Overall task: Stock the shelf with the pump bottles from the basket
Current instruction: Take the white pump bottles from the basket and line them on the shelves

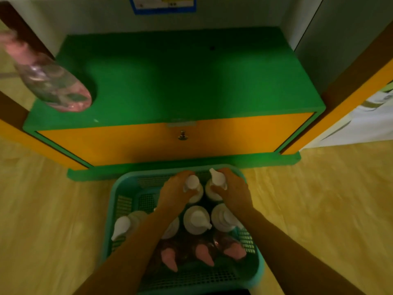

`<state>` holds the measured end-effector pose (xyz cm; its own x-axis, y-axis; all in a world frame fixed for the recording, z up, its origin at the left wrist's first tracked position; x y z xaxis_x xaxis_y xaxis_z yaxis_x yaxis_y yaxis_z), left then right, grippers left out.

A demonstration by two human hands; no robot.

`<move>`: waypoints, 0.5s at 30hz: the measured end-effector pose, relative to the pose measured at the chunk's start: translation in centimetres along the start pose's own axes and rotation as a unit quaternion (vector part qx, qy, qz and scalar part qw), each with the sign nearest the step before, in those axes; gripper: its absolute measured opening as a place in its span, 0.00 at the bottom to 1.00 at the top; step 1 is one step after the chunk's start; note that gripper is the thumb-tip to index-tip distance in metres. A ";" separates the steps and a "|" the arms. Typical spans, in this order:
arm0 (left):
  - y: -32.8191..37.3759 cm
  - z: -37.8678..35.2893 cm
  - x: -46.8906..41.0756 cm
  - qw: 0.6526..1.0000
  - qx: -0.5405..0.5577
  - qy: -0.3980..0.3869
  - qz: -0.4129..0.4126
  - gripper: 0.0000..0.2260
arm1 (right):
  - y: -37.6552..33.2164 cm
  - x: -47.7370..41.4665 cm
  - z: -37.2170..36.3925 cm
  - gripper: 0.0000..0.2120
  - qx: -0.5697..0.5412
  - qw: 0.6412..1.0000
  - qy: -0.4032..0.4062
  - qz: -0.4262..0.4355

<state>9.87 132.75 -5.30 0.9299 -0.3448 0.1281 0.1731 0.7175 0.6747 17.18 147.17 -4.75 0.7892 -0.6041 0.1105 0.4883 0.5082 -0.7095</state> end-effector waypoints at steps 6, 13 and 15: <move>2.2 4.6 0.2 0.995 0.016 0.084 -0.048 0.19 | -2.0 -0.7 3.0 0.20 -0.016 0.997 -0.003 0.072; 10.8 15.8 2.1 0.978 0.036 0.135 -0.158 0.21 | -12.3 1.3 11.9 0.16 -0.149 0.979 -0.008 0.139; 13.2 19.1 2.9 0.974 0.054 0.150 -0.160 0.21 | -15.7 2.4 14.8 0.16 -0.167 0.973 -0.007 0.161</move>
<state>8.69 129.66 17.87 0.8899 -0.3355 -0.3089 0.4493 0.5288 0.7200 16.92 146.86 16.97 0.8876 -0.4369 -0.1460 0.0690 0.4393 -0.8957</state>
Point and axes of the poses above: each hand's wrist, its own x-axis away from the middle knuckle, its own z-axis out of the back of the hand, y = z × x, the point moved 7 cm from there along -x, towards the middle knuckle, and after that the axes turned 12 degrees about y, right-handed, at the moved point
